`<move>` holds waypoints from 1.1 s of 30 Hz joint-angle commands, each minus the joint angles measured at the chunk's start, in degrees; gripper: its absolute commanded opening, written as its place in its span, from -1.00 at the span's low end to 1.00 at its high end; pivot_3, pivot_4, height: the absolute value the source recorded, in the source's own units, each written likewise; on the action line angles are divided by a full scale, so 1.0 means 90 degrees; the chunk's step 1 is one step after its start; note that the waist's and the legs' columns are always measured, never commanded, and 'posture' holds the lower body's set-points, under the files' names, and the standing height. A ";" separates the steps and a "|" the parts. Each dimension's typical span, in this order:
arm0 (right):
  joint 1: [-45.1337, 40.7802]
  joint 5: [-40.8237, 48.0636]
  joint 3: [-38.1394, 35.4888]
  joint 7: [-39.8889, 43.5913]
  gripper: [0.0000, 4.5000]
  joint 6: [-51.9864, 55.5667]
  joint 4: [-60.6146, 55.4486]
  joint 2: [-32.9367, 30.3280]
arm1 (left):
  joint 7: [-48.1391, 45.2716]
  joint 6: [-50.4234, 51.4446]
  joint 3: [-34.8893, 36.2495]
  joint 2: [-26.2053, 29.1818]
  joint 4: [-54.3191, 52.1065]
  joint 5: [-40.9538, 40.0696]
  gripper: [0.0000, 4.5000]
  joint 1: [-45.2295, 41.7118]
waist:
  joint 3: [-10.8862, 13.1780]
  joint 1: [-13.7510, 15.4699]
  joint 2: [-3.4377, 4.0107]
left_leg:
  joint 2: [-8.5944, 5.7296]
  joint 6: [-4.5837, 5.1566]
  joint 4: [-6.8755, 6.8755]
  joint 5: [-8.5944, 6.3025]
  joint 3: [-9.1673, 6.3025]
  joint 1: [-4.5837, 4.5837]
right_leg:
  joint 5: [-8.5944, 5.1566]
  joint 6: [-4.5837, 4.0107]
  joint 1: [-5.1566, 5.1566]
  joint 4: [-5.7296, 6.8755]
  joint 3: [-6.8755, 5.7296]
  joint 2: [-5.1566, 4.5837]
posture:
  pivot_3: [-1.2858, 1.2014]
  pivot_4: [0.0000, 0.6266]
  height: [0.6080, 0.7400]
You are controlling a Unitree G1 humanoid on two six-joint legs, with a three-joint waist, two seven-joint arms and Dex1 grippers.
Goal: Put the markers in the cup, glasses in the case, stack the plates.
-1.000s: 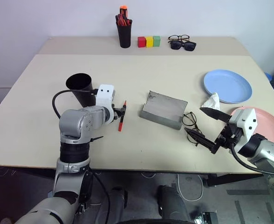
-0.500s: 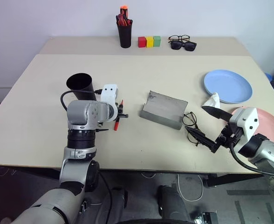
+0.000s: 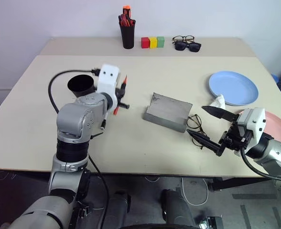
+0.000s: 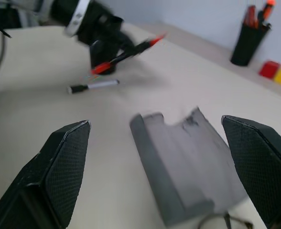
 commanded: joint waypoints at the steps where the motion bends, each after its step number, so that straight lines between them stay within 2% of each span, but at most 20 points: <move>1: -0.0398 0.0235 0.0083 0.0019 1.00 -0.0017 0.0096 0.0051 | 0.0449 -0.2414 -0.0025 0.0178 -0.0002 0.0920 -0.98 -0.0078 | 0.0004 -0.0002 -0.0008 | 0.0000 -0.0003 0.0000 0.0002 0.0000 -0.0003 | 0.0012 -0.0019 -0.0001 -0.0003 0.0002 -0.0001 | 0.03 -0.52 1.00; 5: -0.0777 0.0151 0.0335 0.0095 1.00 -0.0108 0.0357 0.0094 | 0.1133 -0.4731 0.0001 0.0408 0.0692 0.1853 -0.98 0.0064 | 0.0004 0.0008 -0.0007 | 0.0000 -0.0004 -0.0003 0.0002 0.0003 0.0001 | 0.0012 -0.0021 0.0000 -0.0004 0.0004 0.0000 | 0.03 -0.52 1.00; 10: -0.1305 0.0162 0.0557 0.0165 1.00 -0.0242 0.0634 0.0237 | 0.1610 -0.5906 0.0121 0.0675 0.1728 0.2474 -0.98 0.0219 | 0.0004 0.0008 -0.0008 | -0.0002 -0.0003 -0.0002 0.0003 0.0003 -0.0001 | 0.0013 -0.0019 0.0000 -0.0004 0.0005 -0.0001 | 0.03 -0.52 1.00; 20: -0.1443 0.0006 0.0719 0.0232 1.00 -0.0443 0.0827 0.0271 | 0.1886 -0.6166 0.0452 0.0404 0.2814 0.2353 -0.98 0.0400 | 0.0006 0.0000 -0.0010 | -0.0004 -0.0002 -0.0001 0.0003 0.0001 0.0000 | 0.0018 -0.0008 -0.0001 0.0001 0.0004 -0.0001 | 0.03 -0.52 1.00; 29: -0.1222 0.0053 0.0545 0.0177 1.00 -0.0455 0.0695 0.0183 | 0.1406 -0.5725 0.0500 0.0180 0.2328 0.1995 -0.98 0.0897 | 0.0006 -0.0021 -0.0011 | -0.0004 -0.0003 0.0000 0.0004 0.0001 0.0002 | 0.0018 -0.0008 -0.0002 0.0006 0.0005 0.0000 | 0.03 -0.52 1.00; 33: -0.1151 0.0039 0.0534 0.0187 1.00 -0.0473 0.0690 0.0181 | 0.1253 -0.5529 0.0496 0.0079 0.2004 0.1933 -0.14 0.1098 | 0.0006 -0.0006 -0.0011 | -0.0004 -0.0004 0.0001 0.0005 0.0000 0.0002 | 0.0019 -0.0009 -0.0001 0.0008 0.0005 0.0000 | 0.03 -0.52 1.00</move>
